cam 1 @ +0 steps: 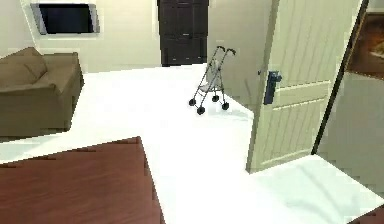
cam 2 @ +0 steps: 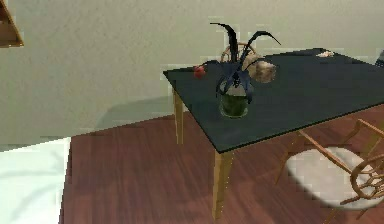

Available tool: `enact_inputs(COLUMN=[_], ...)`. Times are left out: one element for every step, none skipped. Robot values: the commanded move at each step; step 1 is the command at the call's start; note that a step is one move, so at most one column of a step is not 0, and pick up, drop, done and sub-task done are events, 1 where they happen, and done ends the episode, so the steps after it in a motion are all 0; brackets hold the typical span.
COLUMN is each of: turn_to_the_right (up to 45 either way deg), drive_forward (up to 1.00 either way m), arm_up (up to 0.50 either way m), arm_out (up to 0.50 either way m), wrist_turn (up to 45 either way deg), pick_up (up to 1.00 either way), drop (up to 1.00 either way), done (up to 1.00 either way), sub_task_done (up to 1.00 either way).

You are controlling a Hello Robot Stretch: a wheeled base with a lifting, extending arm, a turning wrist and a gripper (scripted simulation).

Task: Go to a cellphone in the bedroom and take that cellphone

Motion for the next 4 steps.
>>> enact_inputs(turn_to_the_right=[3.0,0.0,0.0,24.0], drive_forward=[0.0,1.0,0.6,0.0], arm_up=[0.0,0.0,0.0,0.0], arm_out=[0.0,0.0,0.0,0.0], wrist_turn=[0.0,0.0,0.0,0.0], pick_up=[0.0,0.0,0.0,0.0], drop=[0.0,0.0,0.0,0.0], done=[0.0,0.0,0.0,0.0], sub_task_done=[0.0,0.0,0.0,0.0])
